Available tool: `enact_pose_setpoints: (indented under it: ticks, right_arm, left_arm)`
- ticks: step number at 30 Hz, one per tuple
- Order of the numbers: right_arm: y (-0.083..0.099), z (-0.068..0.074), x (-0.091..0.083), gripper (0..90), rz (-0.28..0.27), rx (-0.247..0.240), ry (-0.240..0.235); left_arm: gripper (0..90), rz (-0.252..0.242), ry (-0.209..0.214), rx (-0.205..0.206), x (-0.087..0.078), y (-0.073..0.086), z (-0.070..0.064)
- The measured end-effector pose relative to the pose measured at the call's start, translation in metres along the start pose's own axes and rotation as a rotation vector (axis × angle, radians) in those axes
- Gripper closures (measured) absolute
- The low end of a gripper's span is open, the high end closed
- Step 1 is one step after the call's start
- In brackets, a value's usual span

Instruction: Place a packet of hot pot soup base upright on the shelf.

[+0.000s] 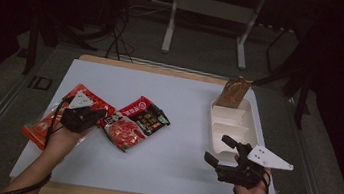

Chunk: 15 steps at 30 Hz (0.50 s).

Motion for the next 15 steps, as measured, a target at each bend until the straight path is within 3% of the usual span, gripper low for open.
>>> enact_pose_setpoints:
  ticks: [4, 10, 15]
  right_arm:
    - [0.001, 0.001, 0.001, 14.0, 0.001, -0.002, -0.009]
    - [0.004, 0.004, 0.006, 14.0, 0.012, 0.0, -0.036]
    - [0.005, 0.006, 0.006, 14.0, 0.016, -0.003, -0.053]
  left_arm:
    - [90.0, 0.049, -0.054, 0.054, 0.015, 0.0, 0.007]
    - [90.0, 0.129, -0.106, 0.102, 0.034, 0.0, 0.017]
    - [90.0, 0.193, -0.096, 0.097, 0.043, 0.001, 0.019]
Point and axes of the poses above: each handheld gripper's, and its own axes: x roughly forward along the jaws, y roughly out of its underside, z roughly to its left, the point moved 7 cm from there along x, roughly forward along the jaws, and after that the axes turned 13 degrees about -x, right-handed, at the moved point
